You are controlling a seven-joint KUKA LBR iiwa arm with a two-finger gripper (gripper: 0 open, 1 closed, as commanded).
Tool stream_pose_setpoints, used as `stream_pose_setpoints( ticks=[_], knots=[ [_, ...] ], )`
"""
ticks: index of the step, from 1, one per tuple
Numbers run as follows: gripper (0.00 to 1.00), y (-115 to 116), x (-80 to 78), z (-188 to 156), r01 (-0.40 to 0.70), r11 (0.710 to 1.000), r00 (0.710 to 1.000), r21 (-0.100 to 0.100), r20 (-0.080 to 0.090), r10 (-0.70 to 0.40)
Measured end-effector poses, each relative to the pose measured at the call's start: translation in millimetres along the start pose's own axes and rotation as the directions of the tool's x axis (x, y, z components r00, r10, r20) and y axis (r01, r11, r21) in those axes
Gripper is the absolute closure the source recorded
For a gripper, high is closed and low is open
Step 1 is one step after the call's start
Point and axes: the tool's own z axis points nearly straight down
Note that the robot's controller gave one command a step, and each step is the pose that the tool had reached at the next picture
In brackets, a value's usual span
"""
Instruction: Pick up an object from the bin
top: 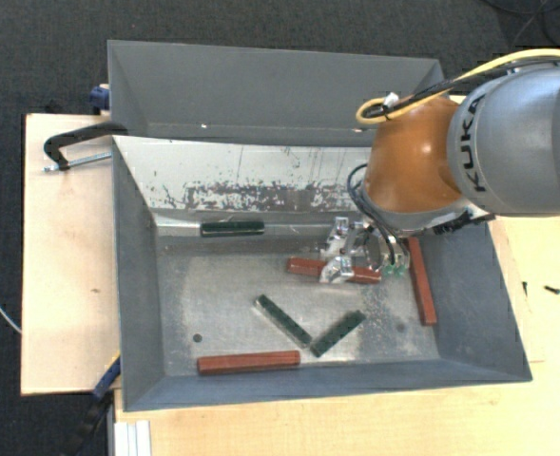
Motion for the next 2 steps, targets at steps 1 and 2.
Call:
stream_pose_setpoints(
  ticks=[1,2],
  knots=[
    [1.0,0,-1.8,-21,0.0,1.0,1.0,0.0,0.007,0.0],
    [1.0,0,-2.0,-36,-0.001,1.0,1.0,0.0,0.009,0.001]
  ],
)
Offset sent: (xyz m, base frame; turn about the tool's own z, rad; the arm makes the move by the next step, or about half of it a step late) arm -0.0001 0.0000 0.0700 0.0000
